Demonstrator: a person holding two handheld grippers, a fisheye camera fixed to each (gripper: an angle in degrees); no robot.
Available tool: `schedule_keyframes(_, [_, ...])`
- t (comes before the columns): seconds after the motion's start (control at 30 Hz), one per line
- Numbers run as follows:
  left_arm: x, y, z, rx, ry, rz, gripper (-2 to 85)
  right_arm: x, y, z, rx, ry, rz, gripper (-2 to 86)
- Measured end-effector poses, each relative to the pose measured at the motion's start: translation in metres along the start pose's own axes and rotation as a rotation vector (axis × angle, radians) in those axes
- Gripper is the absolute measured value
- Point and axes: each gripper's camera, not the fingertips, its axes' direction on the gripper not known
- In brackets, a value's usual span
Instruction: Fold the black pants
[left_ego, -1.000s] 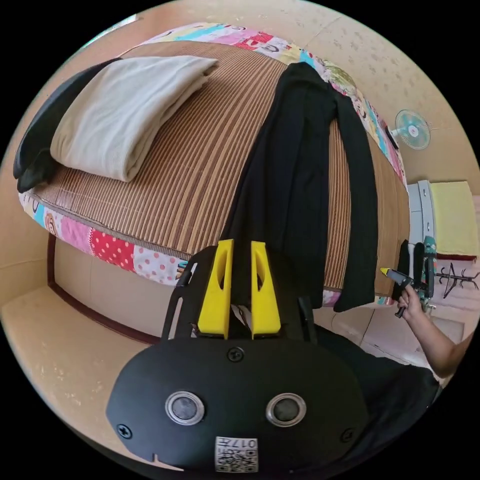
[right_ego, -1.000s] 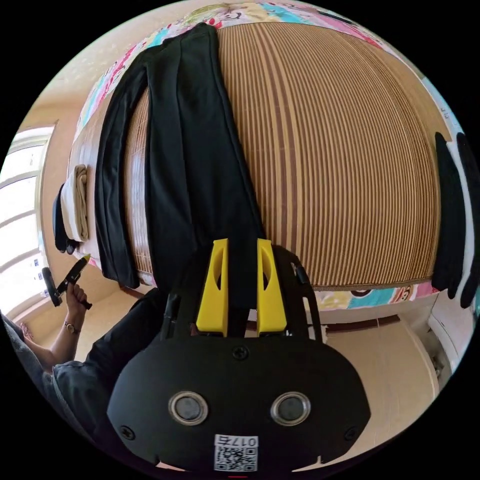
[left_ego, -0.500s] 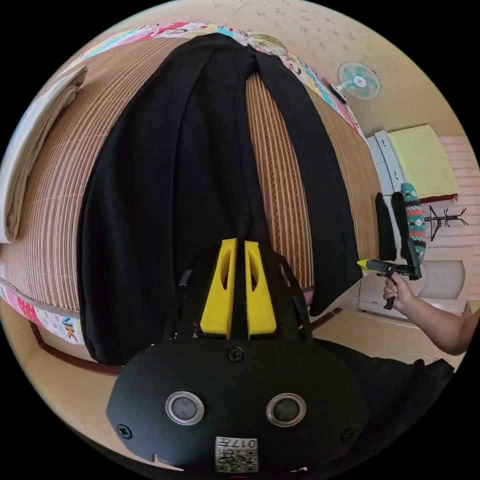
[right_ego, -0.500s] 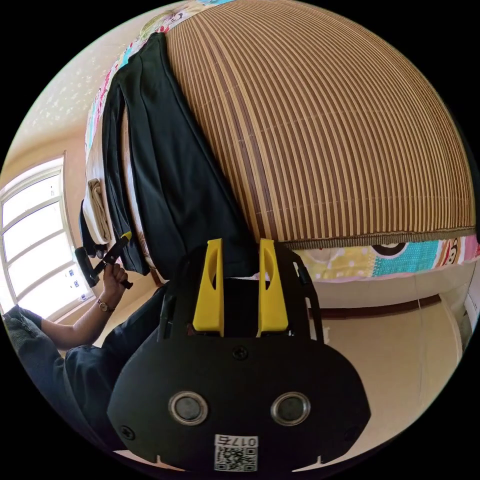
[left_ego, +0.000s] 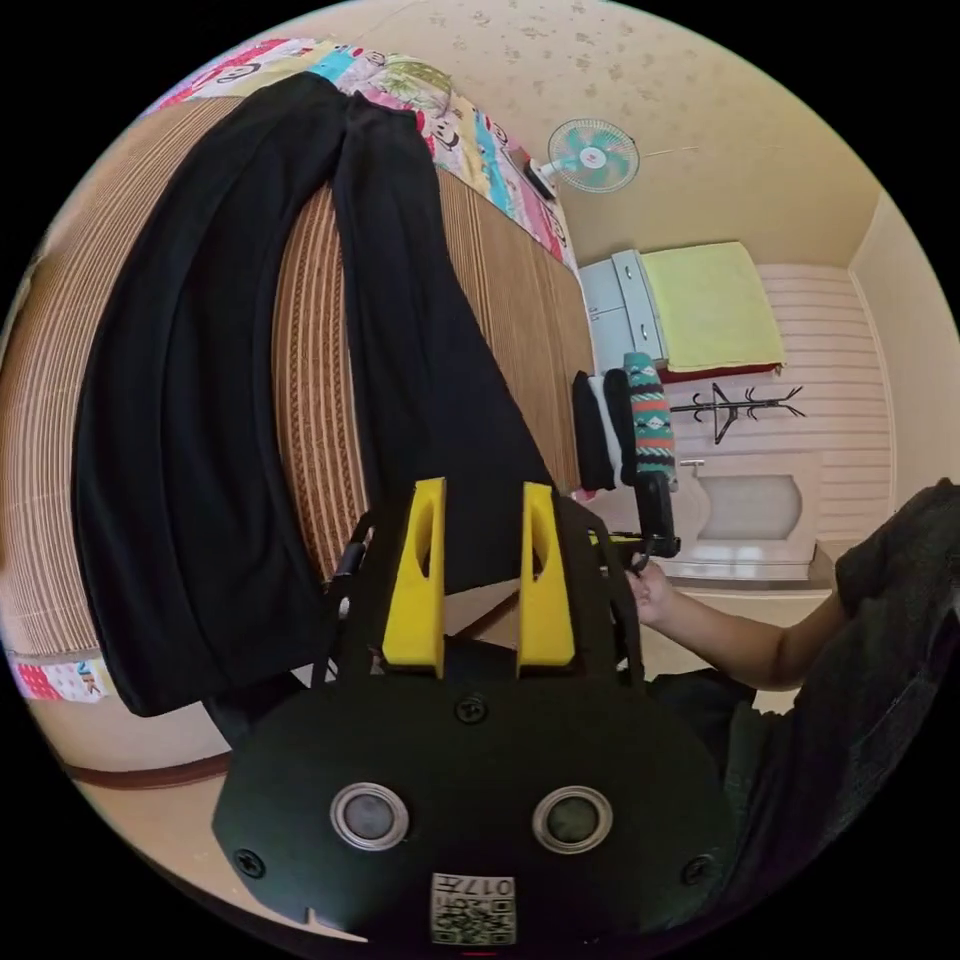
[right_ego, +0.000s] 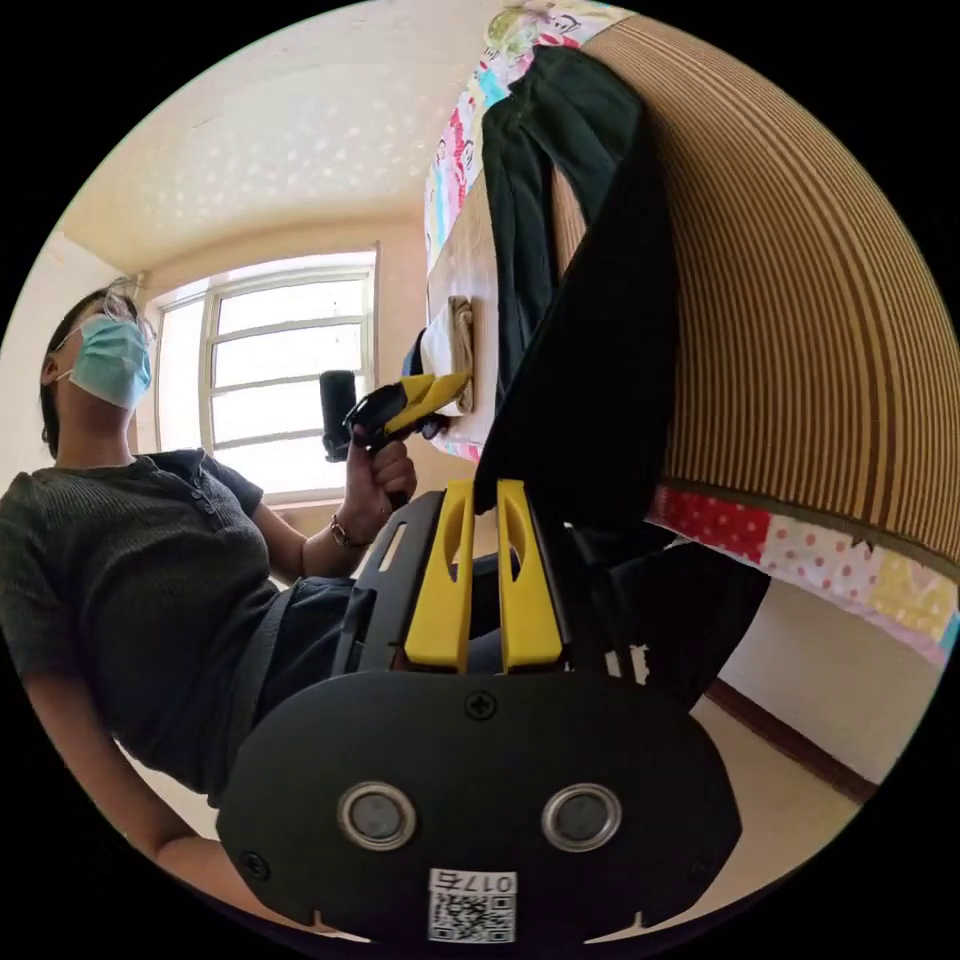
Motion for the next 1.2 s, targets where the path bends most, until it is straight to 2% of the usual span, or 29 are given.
schedule_keyframes(0.13, [0.02,-0.028,0.02,-0.156,0.06,0.018,16.0,-0.021,-0.015,0.042,-0.152,-0.104,-0.143,3.2])
schedule_keyframes(0.2, [0.017,-0.028,0.027,-0.169,0.017,-0.004,12.6,-0.019,-0.021,0.052,-0.178,-0.178,-0.166,3.4])
schedule_keyframes(0.27, [0.014,-0.023,0.028,-0.173,-0.095,-0.026,4.4,-0.023,-0.026,0.06,-0.247,-0.187,-0.231,4.0])
schedule_keyframes(0.3, [0.012,-0.019,0.024,-0.163,-0.146,-0.024,3.7,-0.023,-0.027,0.062,-0.281,-0.176,-0.24,4.3])
schedule_keyframes(0.37, [0.008,-0.014,0.018,-0.142,-0.113,-0.011,3.0,-0.008,-0.031,0.064,-0.458,-0.181,-0.233,5.7])
schedule_keyframes(0.43, [-0.004,-0.009,0.011,-0.137,-0.062,-0.042,2.6,0.01,-0.042,0.049,-0.536,-0.194,-0.192,7.3])
schedule_keyframes(0.5, [-0.013,-0.008,0.007,-0.143,-0.053,-0.062,2.5,0.031,-0.071,0.02,-0.534,-0.144,-0.145,8.5])
schedule_keyframes(0.6, [-0.026,-0.005,-0.001,-0.116,-0.032,-0.087,2.3,0.063,-0.161,-0.039,-0.405,0.023,-0.078,11.1])
schedule_keyframes(0.67, [-0.033,-0.004,-0.003,-0.115,-0.018,-0.109,2.1,0.084,-0.255,-0.083,-0.208,0.134,-0.039,12.8])
schedule_keyframes(0.7, [-0.038,-0.002,-0.004,-0.114,-0.006,-0.122,2.0,0.088,-0.28,-0.092,-0.142,0.152,-0.025,13.0])
schedule_keyframes(0.77, [-0.045,0.0,-0.005,-0.109,0.007,-0.148,1.7,0.092,-0.366,-0.116,0.11,0.137,-0.002,13.8])
schedule_keyframes(0.87, [-0.055,0.0,-0.005,-0.107,0.022,-0.186,1.2,0.072,-0.449,-0.104,0.304,0.22,0.01,14.5])
schedule_keyframes(0.97, [-0.064,-0.003,-0.004,-0.108,0.041,-0.206,0.9,0.054,-0.501,-0.078,0.412,0.281,0.061,14.4])
schedule_keyframes(1.1, [-0.083,-0.008,-0.004,-0.108,0.08,-0.247,0.7,0.034,-0.541,-0.042,0.432,0.406,0.084,11.0])
schedule_keyframes(1.17, [-0.092,-0.008,-0.006,-0.096,0.104,-0.264,0.6,0.007,-0.553,-0.015,0.403,0.697,0.104,4.9])
schedule_keyframes(1.2, [-0.098,-0.007,-0.009,-0.084,0.138,-0.277,0.4,-0.006,-0.553,-0.006,0.397,0.782,0.064,4.5])
